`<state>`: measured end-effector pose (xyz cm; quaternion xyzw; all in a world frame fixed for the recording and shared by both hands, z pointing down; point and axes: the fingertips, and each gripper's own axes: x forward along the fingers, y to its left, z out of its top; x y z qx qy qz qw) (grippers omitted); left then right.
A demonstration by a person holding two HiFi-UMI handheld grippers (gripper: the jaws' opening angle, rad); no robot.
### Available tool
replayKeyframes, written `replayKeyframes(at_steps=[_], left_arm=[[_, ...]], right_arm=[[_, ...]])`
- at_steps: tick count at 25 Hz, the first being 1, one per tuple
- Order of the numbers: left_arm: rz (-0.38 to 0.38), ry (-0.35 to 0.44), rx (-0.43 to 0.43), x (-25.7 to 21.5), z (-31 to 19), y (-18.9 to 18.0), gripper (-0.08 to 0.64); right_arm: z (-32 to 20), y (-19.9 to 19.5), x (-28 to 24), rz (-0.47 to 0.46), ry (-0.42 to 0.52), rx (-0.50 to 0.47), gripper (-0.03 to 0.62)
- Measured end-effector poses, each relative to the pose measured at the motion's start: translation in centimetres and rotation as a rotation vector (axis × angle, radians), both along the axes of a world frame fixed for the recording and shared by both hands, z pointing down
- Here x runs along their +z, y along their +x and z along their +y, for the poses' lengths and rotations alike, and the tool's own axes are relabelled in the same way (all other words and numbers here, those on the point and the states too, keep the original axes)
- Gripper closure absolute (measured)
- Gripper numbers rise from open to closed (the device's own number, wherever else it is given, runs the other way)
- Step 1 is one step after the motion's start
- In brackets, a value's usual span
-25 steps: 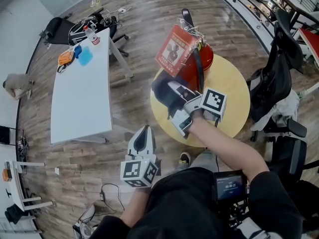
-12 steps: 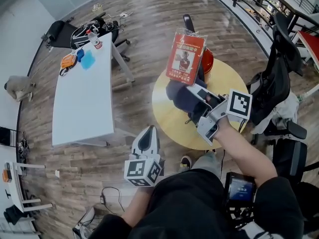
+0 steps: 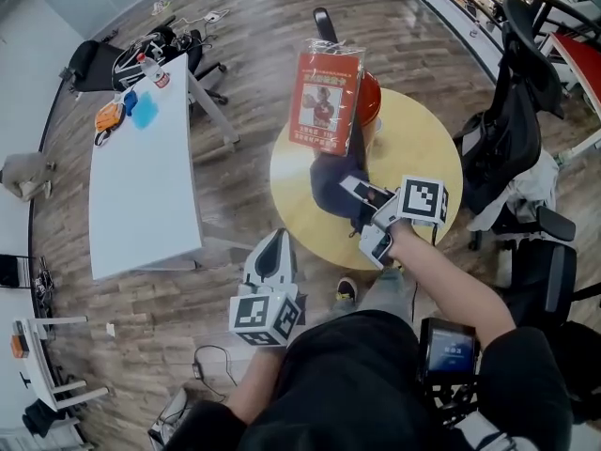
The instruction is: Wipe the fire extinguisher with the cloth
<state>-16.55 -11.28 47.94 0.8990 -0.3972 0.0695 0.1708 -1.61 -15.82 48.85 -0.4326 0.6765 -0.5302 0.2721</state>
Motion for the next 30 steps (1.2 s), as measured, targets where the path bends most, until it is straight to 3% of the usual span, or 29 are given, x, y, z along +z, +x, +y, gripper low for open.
replayKeyframes(at_steps=[3, 7, 9, 11, 14, 21, 26, 30], left_arm=[[-0.014, -0.015, -0.009, 0.7, -0.2, 0.0, 0.535], [-0.033, -0.033, -0.022, 1.5, -0.1, -0.2, 0.535], [-0.042, -0.038, -0.029, 1.7, -0.2, -0.4, 0.535], [-0.052, -0.042, -0.04, 1.9, -0.4, -0.6, 0.535], [-0.061, -0.043, -0.045, 2.1, -0.7, -0.4, 0.535], [-0.063, -0.04, -0.057, 1.8, -1.0, 2.4, 0.535], [-0.068, -0.045, -0.085, 1.2, -2.1, 5.1, 0.535], [-0.069, -0.054, -0.119, 1.1, -3.0, 6.8, 0.535]], right_arm=[[0.2, 0.4, 5.9, 0.083, -0.112, -0.007, 0.499], [0.7, 1.1, 12.8, 0.268, -0.18, -0.043, 0.499], [1.3, 2.5, 16.3, 0.297, -0.274, -0.021, 0.499], [1.9, 4.1, 18.8, 0.34, -0.31, -0.001, 0.499], [2.1, 5.6, 19.4, 0.521, -0.245, -0.069, 0.499], [2.6, 7.0, 20.2, 0.92, -0.056, -0.38, 0.499], [2.2, 8.6, 20.8, 1.117, 0.052, -0.584, 0.499], [1.2, 12.0, 20.7, 1.188, 0.087, -0.594, 0.499]])
